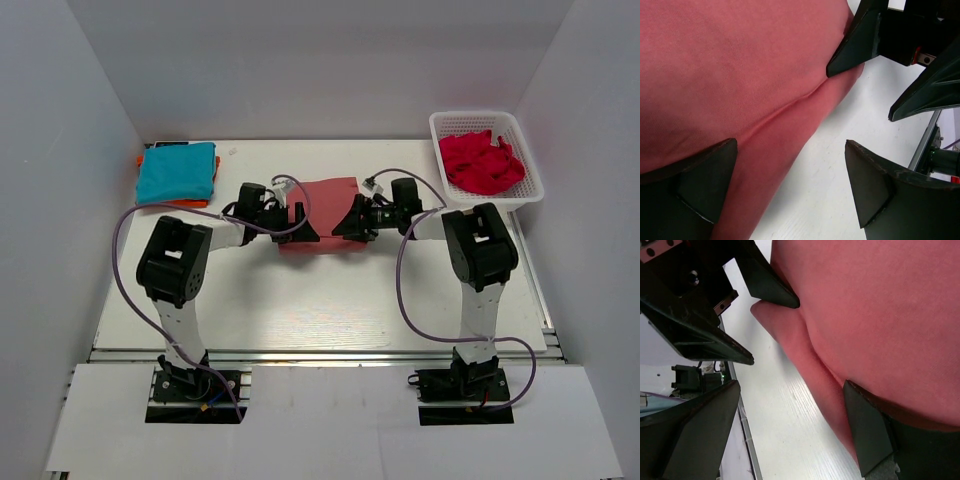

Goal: Fold and stack the t-shirts
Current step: Smooth out wrinkles on the folded tshirt

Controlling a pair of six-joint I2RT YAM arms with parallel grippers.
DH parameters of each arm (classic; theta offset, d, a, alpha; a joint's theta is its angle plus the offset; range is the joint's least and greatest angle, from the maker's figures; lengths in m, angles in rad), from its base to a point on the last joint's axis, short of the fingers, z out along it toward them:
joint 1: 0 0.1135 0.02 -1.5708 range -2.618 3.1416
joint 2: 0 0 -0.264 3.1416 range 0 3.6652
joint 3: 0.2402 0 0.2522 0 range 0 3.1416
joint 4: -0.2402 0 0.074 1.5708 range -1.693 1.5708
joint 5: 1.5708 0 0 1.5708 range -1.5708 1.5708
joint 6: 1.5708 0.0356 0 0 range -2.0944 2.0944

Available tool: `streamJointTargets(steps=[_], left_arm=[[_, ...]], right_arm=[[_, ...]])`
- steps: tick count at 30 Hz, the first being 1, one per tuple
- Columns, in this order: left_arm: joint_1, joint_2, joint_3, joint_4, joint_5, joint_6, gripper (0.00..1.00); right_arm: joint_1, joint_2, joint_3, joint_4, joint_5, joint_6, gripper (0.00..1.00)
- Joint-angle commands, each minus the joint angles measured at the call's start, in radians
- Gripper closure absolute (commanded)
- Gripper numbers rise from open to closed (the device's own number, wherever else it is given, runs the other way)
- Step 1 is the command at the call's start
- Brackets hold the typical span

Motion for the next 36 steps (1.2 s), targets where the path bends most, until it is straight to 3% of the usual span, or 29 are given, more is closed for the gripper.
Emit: streamJointTargets(steps=[1, 7, 12, 16, 20, 23, 24, 30, 32, 36], left_arm=[[0.02, -0.038, -0.05, -0.091, -0.068, 0.04, 0.0], [0.02, -0.063, -0.013, -0.189, -0.152, 0.095, 0.0], [0.01, -0.187, 0.097, -0.27, -0.199, 0.121, 0.0], [0.01, -0.262, 0.107, -0.246, -0.238, 0.105, 0.0], [0.02, -0.218, 0.166, -0.315, -0.43, 0.043, 0.0], [0.02, -0.16, 0.222, -0.39, -0.456, 0.034, 0.0], [0.02, -0.147, 0.222, -0.373, -0.456, 0.034, 0.0], [0.02, -0.072, 0.242, -0.375, -0.568, -0.029, 0.0], [0.01, -0.035, 0.242, -0.375, -0.637, -0.029, 0.02], [0.001, 0.05, 0.294, -0.384, -0.611, -0.009, 0.11]], right_arm=[[-0.042, 0.039, -0.091, 0.009, 0.081, -0.012, 0.1], [-0.084, 0.019, -0.101, 0.007, 0.015, -0.031, 0.1], [-0.068, -0.169, -0.038, -0.111, 0.023, -0.16, 0.1], [-0.074, -0.335, -0.041, -0.145, 0.069, -0.199, 0.1], [-0.07, -0.461, -0.116, -0.107, 0.216, -0.197, 0.1], [-0.076, -0.556, -0.183, -0.086, 0.374, -0.2, 0.1], [-0.073, -0.597, -0.216, -0.078, 0.493, -0.209, 0.1], [-0.076, -0.746, -0.331, -0.055, 0.751, -0.223, 0.1], [-0.074, -0.768, -0.329, -0.073, 0.782, -0.228, 0.1], [-0.078, -0.759, -0.323, -0.128, 0.813, -0.22, 0.1]])
